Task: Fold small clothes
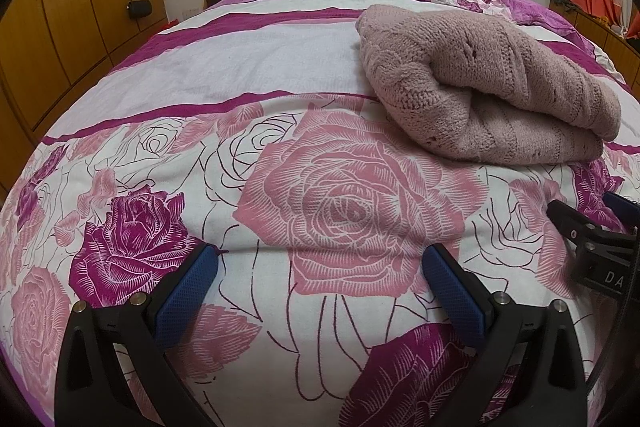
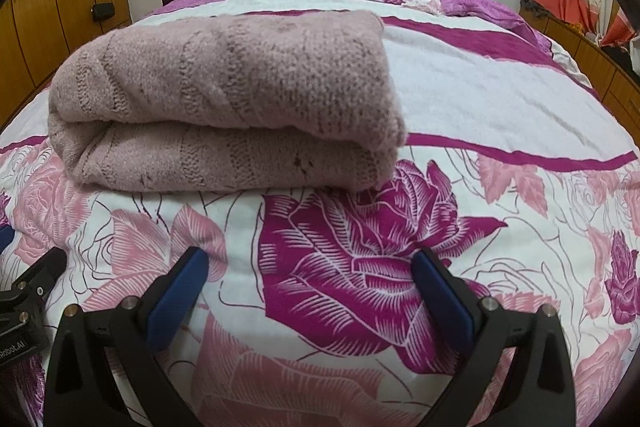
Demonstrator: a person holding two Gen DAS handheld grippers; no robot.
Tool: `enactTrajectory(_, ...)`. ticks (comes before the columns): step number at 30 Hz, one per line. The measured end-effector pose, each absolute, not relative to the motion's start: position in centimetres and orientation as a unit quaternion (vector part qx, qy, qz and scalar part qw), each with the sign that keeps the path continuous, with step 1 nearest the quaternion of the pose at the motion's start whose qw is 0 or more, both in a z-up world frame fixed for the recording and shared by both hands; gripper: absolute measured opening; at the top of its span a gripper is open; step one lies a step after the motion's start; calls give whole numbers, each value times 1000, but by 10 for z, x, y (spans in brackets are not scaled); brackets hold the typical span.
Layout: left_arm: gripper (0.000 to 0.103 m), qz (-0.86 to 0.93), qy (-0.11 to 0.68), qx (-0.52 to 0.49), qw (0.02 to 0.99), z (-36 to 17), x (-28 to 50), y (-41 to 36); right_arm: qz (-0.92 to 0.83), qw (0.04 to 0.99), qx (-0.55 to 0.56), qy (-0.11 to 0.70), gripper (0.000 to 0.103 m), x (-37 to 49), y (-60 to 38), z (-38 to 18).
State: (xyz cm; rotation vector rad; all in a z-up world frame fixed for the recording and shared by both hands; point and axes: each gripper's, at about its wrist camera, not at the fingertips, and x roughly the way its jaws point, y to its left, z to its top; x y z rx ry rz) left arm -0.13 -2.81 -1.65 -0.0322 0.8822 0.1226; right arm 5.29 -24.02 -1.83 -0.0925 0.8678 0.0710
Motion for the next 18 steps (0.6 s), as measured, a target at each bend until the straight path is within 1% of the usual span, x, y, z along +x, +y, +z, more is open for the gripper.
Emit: enactTrajectory(18, 86, 60, 427, -22, 902, -17, 3, -30, 34, 905, -47, 422, 103, 56, -243, -20)
